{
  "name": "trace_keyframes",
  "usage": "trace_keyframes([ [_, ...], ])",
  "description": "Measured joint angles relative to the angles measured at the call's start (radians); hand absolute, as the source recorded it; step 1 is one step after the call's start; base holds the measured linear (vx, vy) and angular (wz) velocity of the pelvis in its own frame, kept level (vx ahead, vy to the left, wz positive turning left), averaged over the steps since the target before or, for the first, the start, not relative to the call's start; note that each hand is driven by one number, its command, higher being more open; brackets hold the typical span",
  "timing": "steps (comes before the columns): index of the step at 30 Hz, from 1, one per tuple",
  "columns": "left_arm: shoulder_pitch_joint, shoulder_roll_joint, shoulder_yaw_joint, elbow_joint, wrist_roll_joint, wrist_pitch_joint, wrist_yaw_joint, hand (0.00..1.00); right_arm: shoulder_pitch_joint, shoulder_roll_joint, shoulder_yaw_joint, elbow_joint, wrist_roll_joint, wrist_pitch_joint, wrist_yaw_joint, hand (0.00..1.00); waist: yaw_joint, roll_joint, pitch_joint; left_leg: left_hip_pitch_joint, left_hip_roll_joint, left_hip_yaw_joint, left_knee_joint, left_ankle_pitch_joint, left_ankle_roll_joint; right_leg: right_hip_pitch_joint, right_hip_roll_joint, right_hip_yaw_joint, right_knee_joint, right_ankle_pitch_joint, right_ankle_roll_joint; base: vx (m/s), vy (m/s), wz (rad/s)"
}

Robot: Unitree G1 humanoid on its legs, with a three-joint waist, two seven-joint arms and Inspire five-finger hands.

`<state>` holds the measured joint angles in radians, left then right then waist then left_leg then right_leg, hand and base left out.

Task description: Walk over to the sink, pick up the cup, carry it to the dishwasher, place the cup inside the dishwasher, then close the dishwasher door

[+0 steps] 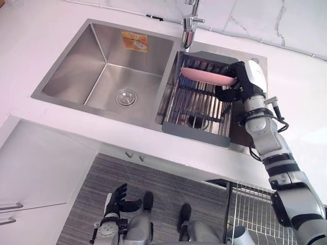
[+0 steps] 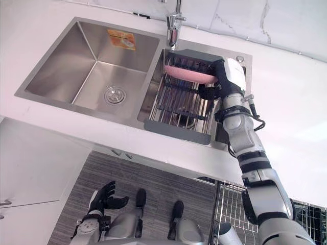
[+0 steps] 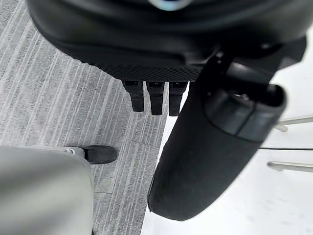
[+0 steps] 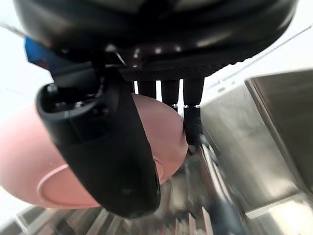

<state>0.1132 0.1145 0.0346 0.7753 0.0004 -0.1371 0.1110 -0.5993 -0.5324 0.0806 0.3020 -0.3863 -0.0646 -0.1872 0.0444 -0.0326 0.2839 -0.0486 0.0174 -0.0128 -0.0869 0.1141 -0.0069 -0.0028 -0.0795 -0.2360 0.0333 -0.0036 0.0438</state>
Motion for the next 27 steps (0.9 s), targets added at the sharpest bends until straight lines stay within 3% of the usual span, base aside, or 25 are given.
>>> trace_keyframes([
  [6, 0.008, -0.001, 0.01, 0.007, 0.002, 0.002, -0.001, 0.9, 0.127, 0.065, -0.091, -0.319, -0.001, -0.053, -0.026, 0.3, -0.016, -0.009, -0.005, 0.047, 0.009, 0.05, 0.0, -0.025, -0.002, 0.023, 0.007, 0.064, 0.0, 0.0, 0.0, 0.0, 0.004, -0.23],
  [14, 0.011, -0.001, 0.03, 0.036, 0.002, 0.011, -0.002, 0.9, 0.351, 0.126, -0.169, -0.58, 0.0, -0.108, -0.032, 0.3, -0.05, -0.035, -0.023, 0.087, 0.015, 0.098, -0.005, -0.056, -0.008, 0.039, 0.012, 0.115, 0.001, -0.019, 0.003, -0.07, 0.004, -0.19],
  [17, 0.018, -0.001, 0.034, 0.067, 0.002, 0.017, -0.002, 0.9, 0.447, 0.145, -0.219, -0.658, -0.001, -0.128, -0.032, 0.3, -0.072, -0.038, -0.059, 0.095, 0.016, 0.118, -0.006, -0.063, -0.011, 0.035, 0.013, 0.135, 0.003, -0.024, 0.009, -0.03, 0.002, -0.24],
  [21, 0.031, 0.0, 0.034, 0.103, 0.005, 0.018, -0.002, 0.9, 0.567, 0.149, -0.342, -0.716, -0.011, -0.137, -0.043, 0.3, -0.096, -0.042, -0.115, 0.121, 0.021, 0.203, 0.0, -0.08, -0.008, 0.014, 0.022, 0.222, 0.013, -0.015, 0.01, 0.04, 0.017, -0.61],
  [27, 0.039, -0.001, 0.024, 0.131, 0.022, 0.018, -0.003, 0.9, 0.656, 0.212, -0.444, -0.722, -0.032, -0.131, -0.067, 0.3, -0.148, -0.039, -0.128, 0.145, 0.03, 0.364, 0.041, -0.138, -0.007, -0.032, 0.042, 0.383, 0.025, 0.007, 0.022, 0.04, 0.037, -0.85],
])
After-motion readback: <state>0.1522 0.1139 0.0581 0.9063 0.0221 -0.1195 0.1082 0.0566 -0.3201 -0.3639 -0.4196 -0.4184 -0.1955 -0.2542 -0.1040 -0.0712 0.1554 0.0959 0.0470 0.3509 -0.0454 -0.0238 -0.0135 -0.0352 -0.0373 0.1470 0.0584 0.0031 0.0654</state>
